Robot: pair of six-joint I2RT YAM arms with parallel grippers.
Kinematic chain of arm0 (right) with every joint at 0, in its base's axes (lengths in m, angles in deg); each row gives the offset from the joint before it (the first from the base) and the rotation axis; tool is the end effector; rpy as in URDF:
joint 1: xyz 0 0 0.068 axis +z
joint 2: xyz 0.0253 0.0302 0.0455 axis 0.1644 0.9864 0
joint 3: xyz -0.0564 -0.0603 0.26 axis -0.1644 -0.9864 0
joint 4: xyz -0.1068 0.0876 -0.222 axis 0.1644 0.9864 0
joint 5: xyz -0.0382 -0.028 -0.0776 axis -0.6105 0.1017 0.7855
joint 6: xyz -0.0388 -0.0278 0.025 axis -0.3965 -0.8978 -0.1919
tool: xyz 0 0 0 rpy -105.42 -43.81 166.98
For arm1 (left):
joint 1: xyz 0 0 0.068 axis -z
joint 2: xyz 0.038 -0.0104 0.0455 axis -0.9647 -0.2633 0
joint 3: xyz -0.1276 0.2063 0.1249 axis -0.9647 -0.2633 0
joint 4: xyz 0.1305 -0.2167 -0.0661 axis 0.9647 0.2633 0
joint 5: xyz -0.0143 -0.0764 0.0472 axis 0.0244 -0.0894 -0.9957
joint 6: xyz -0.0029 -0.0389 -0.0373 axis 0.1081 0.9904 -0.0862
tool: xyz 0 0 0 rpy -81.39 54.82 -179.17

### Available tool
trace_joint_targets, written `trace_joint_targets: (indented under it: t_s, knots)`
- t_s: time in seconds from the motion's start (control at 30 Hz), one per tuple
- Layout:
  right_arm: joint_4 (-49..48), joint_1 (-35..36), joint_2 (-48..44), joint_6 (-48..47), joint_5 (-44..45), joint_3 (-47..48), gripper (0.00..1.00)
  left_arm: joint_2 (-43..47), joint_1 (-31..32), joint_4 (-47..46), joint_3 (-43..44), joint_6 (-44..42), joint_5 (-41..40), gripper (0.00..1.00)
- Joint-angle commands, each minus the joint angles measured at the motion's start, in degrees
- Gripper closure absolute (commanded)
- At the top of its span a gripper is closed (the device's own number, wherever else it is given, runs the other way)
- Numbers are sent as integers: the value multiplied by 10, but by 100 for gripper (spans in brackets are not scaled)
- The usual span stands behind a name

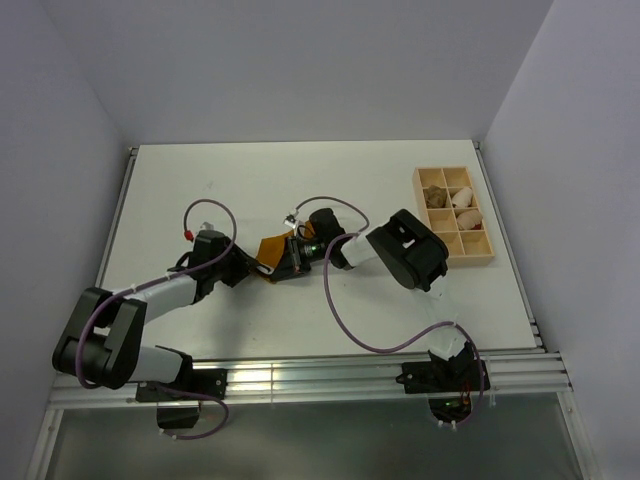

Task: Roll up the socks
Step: Roll the sock at the center of the board.

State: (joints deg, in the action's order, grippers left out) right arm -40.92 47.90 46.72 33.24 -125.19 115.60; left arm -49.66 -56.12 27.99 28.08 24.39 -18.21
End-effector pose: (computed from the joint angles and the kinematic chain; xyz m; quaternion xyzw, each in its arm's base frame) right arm 0.3133 0.2852 0.0829 -0.1962 0.7874 0.5789 0.0804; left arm 0.2317 -0.0801 0.1442 -0.3244 0.8621 -0.2690 0.2815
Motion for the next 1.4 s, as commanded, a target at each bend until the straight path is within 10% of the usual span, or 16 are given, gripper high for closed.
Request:
trace_joint_targets:
  t_s: [0.0,0.3,0.73,1.37]
  knots:
    - [68,-1,18,-11,17,4,100,-12,5,-21,-1,1,0,55]
    - [116,0,-14,-65,59,3,99,-26,14,17,16,-12,-19,86]
    - [215,56,-209,-339,340,-46,40,-55,23,159,119,-76,-26,100]
    - [138,257,-187,-579,673,-32,41,-87,25,228,185,-118,3,100]
